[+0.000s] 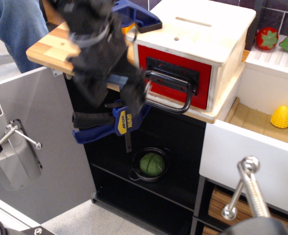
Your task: Open drawer of box
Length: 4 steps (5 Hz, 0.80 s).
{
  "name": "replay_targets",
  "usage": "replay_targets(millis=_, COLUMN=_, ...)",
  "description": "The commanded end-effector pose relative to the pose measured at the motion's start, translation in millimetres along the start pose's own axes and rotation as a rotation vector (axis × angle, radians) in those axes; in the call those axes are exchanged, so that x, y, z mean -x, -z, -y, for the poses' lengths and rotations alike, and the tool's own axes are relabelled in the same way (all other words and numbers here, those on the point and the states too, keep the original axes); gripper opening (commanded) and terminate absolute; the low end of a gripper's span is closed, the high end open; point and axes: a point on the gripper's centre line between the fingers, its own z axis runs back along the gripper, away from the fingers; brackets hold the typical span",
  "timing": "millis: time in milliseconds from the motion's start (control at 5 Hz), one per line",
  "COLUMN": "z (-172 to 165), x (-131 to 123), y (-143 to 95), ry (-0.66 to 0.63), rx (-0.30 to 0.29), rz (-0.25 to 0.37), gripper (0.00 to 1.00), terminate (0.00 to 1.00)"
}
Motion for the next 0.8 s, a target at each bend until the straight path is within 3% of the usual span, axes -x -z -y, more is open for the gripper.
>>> replay_targets(millis=0, z=2.7, x=-39.8, y=9.6, ry=-0.035, rx=-0.008, rz=0.044, gripper=1.00, terminate=0.00)
replay_targets(millis=400, z=25.2, x=-47.7, y=38.8, ry=-0.033, rx=-0.021, rz=0.064, gripper=1.00, terminate=0.00)
replay_targets(millis=600, z=27.7, x=-57.0, y=46.0, ry=-0.015, rx=-0.061, rz=0.087, gripper=1.00, terminate=0.00)
